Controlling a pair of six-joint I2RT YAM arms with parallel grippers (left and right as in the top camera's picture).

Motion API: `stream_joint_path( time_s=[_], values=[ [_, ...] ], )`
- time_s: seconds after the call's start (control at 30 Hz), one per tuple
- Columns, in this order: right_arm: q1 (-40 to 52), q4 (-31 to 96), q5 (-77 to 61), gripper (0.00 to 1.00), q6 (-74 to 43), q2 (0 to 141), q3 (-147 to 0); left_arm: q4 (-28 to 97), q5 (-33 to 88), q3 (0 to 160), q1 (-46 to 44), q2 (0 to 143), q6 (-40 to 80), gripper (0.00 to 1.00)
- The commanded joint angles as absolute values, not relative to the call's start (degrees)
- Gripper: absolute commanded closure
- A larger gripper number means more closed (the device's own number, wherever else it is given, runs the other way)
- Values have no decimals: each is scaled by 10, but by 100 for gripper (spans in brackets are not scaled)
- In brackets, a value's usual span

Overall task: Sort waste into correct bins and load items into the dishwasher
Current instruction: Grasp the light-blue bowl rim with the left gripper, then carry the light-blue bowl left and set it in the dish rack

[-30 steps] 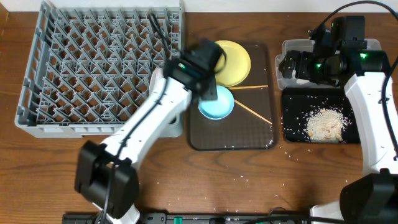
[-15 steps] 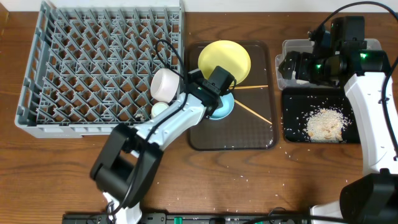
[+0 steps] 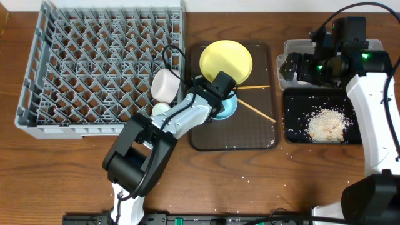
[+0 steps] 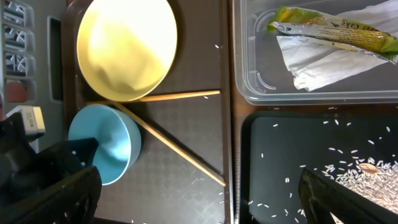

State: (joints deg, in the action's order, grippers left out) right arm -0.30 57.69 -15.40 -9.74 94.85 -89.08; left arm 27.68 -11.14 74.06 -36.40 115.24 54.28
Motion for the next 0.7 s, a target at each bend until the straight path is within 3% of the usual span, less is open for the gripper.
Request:
stream_joint_path(
  time_s=[0.0, 0.13, 0.3, 0.6, 0.67],
  values=[
    [-7, 576, -152, 1, -85, 936, -892, 281, -94, 737, -365, 1160, 517, 93],
    [-7, 576, -152, 1, -85, 936, -892, 282, -80, 737, -366, 1123, 469, 93],
    [-7, 576, -152, 1, -85, 936, -892, 293, -93, 737, -367, 1033, 314, 93],
    [-7, 575, -152, 1, -85, 936, -892, 257, -379, 739, -349, 908, 96, 92],
    [-7, 575, -153, 1, -86, 936, -892, 230, -384, 746, -325, 909, 28, 93]
  ],
)
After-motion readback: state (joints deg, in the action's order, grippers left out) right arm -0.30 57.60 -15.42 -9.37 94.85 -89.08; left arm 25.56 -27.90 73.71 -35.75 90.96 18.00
